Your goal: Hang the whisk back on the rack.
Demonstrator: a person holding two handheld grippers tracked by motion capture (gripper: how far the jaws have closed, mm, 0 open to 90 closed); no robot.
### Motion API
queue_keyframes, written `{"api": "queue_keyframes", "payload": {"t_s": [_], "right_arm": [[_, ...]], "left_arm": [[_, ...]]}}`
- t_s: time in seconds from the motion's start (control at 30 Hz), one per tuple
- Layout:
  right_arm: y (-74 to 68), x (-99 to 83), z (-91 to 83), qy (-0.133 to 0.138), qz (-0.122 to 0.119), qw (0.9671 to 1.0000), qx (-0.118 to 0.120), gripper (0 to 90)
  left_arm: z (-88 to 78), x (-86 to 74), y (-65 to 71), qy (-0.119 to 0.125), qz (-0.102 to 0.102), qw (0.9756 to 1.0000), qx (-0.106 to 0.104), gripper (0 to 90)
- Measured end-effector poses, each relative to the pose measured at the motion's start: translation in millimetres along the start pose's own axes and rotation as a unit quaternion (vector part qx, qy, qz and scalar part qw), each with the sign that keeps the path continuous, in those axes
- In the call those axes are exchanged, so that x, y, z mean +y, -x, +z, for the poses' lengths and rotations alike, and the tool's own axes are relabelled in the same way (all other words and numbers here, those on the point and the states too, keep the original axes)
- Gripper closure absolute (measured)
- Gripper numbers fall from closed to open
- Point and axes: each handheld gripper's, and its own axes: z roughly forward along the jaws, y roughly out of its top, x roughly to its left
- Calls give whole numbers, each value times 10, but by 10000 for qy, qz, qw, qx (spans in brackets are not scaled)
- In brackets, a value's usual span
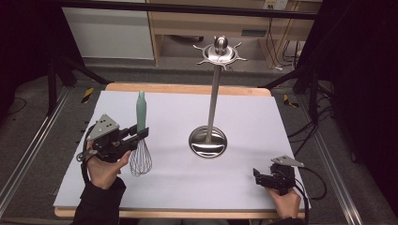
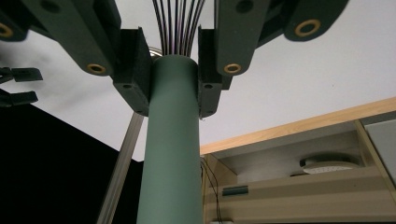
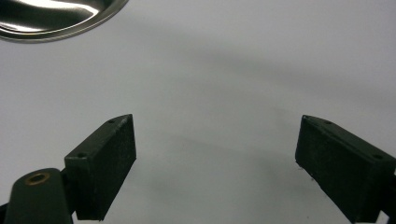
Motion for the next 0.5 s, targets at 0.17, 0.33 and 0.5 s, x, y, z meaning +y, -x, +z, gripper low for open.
{"api": "queue_keyframes", "payload": {"t_s": [0.17, 0.33, 0.5], "right_arm": [[3, 2, 2, 2, 0, 10000, 8, 128], [1, 4, -3, 25, 15, 10000, 4, 128], [3, 5, -8, 79, -15, 10000, 7, 127]], "left_arm": [[58, 89, 64, 53, 64, 9999, -56, 688], [101, 222, 136, 130, 150, 9998, -102, 688], [146, 356, 201, 228, 173, 9994, -186, 688]]}}
